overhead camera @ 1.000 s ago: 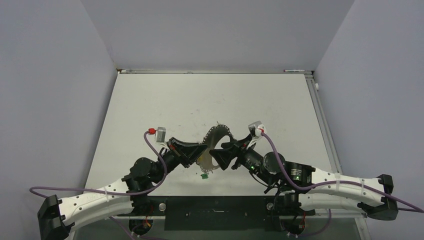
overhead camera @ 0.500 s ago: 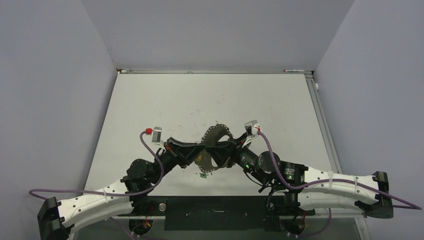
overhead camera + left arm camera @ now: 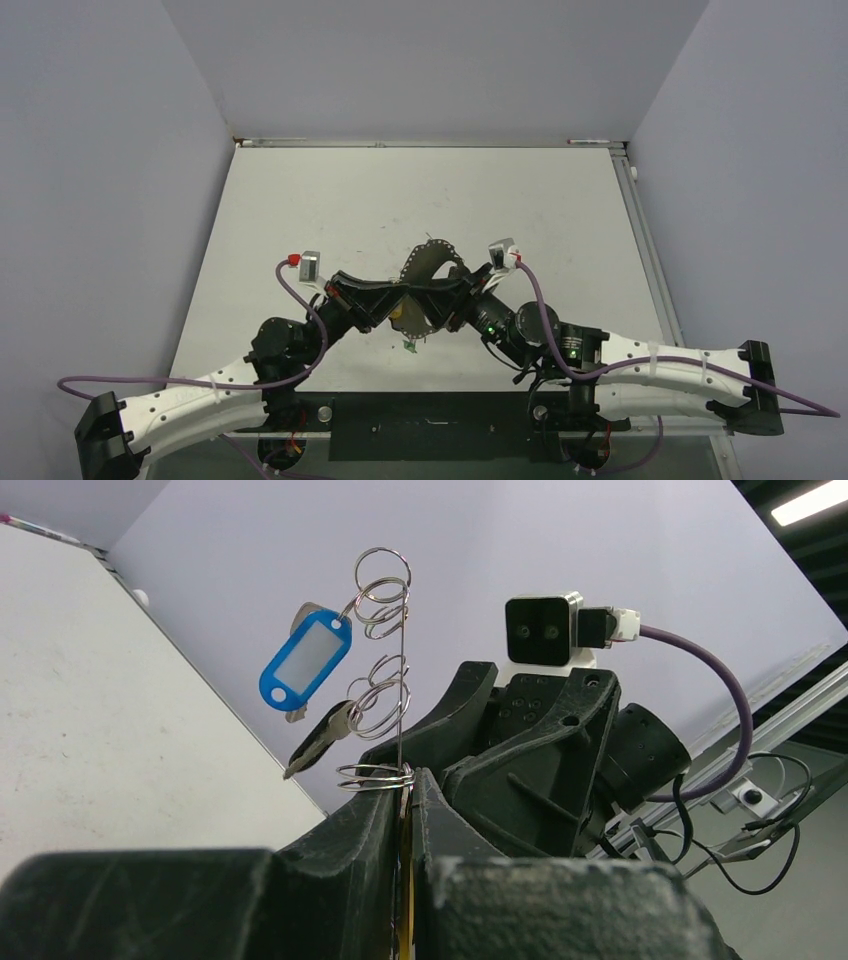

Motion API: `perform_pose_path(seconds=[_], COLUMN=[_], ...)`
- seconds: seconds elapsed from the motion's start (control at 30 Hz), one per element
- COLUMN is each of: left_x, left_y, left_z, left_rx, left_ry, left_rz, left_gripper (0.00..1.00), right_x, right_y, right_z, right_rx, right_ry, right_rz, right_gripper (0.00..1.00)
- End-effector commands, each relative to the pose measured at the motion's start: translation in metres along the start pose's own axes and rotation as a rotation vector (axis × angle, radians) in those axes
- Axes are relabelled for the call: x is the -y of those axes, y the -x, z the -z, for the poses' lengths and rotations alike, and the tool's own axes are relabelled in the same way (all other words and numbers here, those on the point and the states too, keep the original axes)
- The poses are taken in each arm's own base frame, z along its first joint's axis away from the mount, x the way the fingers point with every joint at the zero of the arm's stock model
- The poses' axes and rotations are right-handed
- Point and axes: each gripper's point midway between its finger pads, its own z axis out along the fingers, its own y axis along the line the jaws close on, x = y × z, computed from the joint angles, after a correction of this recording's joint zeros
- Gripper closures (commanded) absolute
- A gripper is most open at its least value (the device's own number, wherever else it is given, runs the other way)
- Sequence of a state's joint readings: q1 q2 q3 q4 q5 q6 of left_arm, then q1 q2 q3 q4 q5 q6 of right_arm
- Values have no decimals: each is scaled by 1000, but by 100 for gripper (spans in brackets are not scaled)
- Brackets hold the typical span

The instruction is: Put the keys on the keyring

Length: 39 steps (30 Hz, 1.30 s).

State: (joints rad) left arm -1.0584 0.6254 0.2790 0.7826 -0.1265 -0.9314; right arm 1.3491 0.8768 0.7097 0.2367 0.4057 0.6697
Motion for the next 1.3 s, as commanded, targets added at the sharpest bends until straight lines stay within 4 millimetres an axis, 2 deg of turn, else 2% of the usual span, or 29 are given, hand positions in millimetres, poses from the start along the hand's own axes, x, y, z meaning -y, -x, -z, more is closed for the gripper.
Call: perform_pose_path(seconds=[0.0,0.07,0.17,0.27,0.37,0.4,0.57,0.67,0.8,0.93,1.07,1.2,1.27], left_x=[42,41,40,39,36,35,29,27,26,28,24,24,25], left_y=[5,3,2,1,1,1,6,7,6,5,3,4,3], left_z=[1,0,0,-1,-1,0,2,2,2,3,4,4,4], left_rx=[-11,-19,-18,-19,-17,-15,13,19,19,10,2,4,-2], left_ry=[-164,-164,-166,-163,-155,-150,-121,-117,-116,-128,-114,-113,-115], left_rz=[57,56,60,58,52,50,35,29,27,9,-6,-15,-23], left_gripper=[100,100,100,100,100,100,100,99,95,94,100,100,100], right_x=[-16,-15,-16,-15,-14,-14,-13,-11,-11,-11,-17,-22,-22], right_y=[0,0,1,3,5,6,8,9,12,20,29,35,41], right_z=[-9,-10,-11,-10,-9,-8,-2,1,3,5,7,8,10], right_rx=[-10,-10,-5,-2,5,5,0,6,10,27,43,43,62], right_ry=[38,32,28,24,23,22,20,18,19,16,36,41,45], right_rz=[-15,-19,-22,-19,-21,-22,-19,-24,-24,-25,-14,8,-2], right_gripper=[60,54,53,61,81,84,88,94,95,84,72,59,57])
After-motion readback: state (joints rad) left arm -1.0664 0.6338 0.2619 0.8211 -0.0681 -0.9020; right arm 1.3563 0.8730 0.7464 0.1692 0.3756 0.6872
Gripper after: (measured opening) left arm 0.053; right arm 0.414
